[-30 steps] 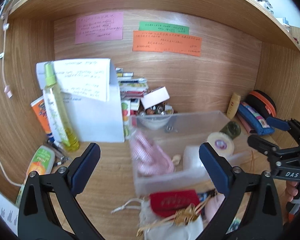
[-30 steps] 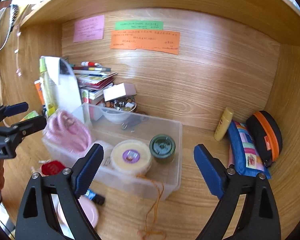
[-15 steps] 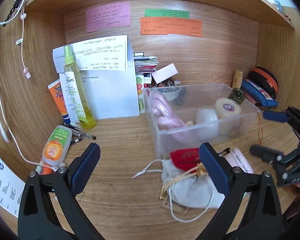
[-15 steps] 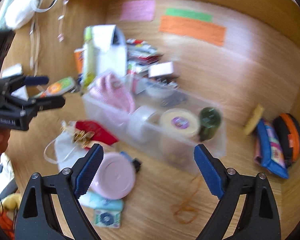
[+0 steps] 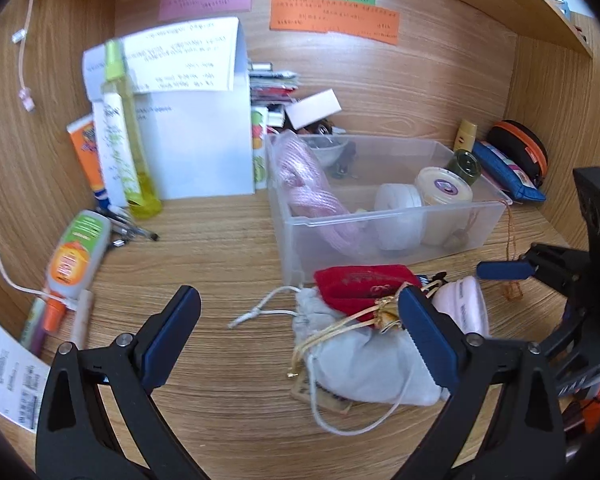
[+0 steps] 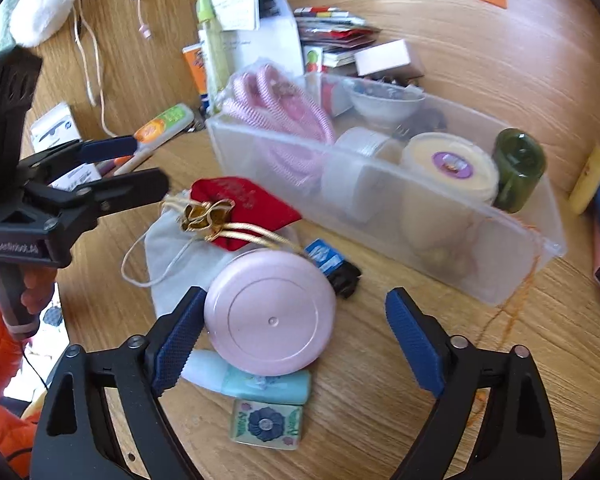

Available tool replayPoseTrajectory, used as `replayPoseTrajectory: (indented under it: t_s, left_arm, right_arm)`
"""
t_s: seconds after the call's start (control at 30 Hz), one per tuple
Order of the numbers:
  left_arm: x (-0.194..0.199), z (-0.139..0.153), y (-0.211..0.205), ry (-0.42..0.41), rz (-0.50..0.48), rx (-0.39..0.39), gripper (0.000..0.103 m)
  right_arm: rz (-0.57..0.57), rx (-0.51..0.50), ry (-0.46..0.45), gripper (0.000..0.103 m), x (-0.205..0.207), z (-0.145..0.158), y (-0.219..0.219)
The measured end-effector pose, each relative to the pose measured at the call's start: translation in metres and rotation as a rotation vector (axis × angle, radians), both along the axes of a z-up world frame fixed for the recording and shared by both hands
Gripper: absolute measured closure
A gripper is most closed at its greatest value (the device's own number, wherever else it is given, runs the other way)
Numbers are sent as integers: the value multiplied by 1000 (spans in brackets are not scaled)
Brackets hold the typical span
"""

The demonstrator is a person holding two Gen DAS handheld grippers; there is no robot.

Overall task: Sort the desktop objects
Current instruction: 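Move the right tool to the pink round container and grasp it, then lift the pink container with the right tool while the left tool grasps the red velvet pouch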

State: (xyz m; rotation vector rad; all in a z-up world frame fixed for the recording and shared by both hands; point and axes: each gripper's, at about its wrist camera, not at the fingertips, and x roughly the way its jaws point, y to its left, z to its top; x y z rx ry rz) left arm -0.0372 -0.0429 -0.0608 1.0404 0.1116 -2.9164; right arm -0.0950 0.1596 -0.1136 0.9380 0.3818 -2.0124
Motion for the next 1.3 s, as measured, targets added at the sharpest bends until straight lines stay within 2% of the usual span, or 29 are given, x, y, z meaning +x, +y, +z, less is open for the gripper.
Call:
replayPoseTrajectory:
  t_s: [0.03,0.1,0.13,0.23,0.37,0.47,0.57,0.7,0.77,0.8,0.83,0.87,0.9,1.13,1.3]
  left_arm:
    - [-3,-1,1,-9,-8,11,3]
    - [-8,-3,4,-29,-26,37,3]
    - [-10,-4,6,-38,-37,48,3]
    - [-16,-5,15,-61,-64,64,3]
    - [-16,-2,24,-53,-71,33,3]
    - [-18,2,31,-37,-75,-4,3]
    - [-26,-1,37,-70,-110,-5,3]
    - [-38,-12,44,-112,-116,-35,3]
    - [-45,-18,45,-135,-119,-23,4]
    - [-47,-20,45,-140,-123,-12,6]
    - [-48,-22,44,-145,-125,-2,11]
    - [-49,-23,44,-144,-120,0,23]
    - [-50,-24,43,-147,-120,-2,26]
    - [-44,-25,39,-117,-115,14,39]
    - [-36,-20,37,-96,-134,45,43]
  right_arm:
    - [11,0,-4,26,1,-1,-1]
    - [36,7,-17,40,3,-2,-3]
    - [40,13,-19,43,4,-3,-4]
    - [31,26,14,43,8,-1,-4]
    - [1,6,62,43,10,7,4]
    - [-57,-67,43,43,0,16,22]
    - [-113,-148,9,43,-12,23,43]
    - [-166,-195,-6,43,-20,28,56]
    - [-175,-199,-17,43,-23,28,58]
    - [-174,-195,-18,43,-23,27,55]
    - [-173,-193,-18,43,-22,27,55]
    - [-171,-191,-16,43,-22,27,54]
    - [-165,-189,-14,43,-22,28,53]
    - [-173,-189,-15,43,-23,25,53]
    - [-172,-189,-13,43,-23,25,53]
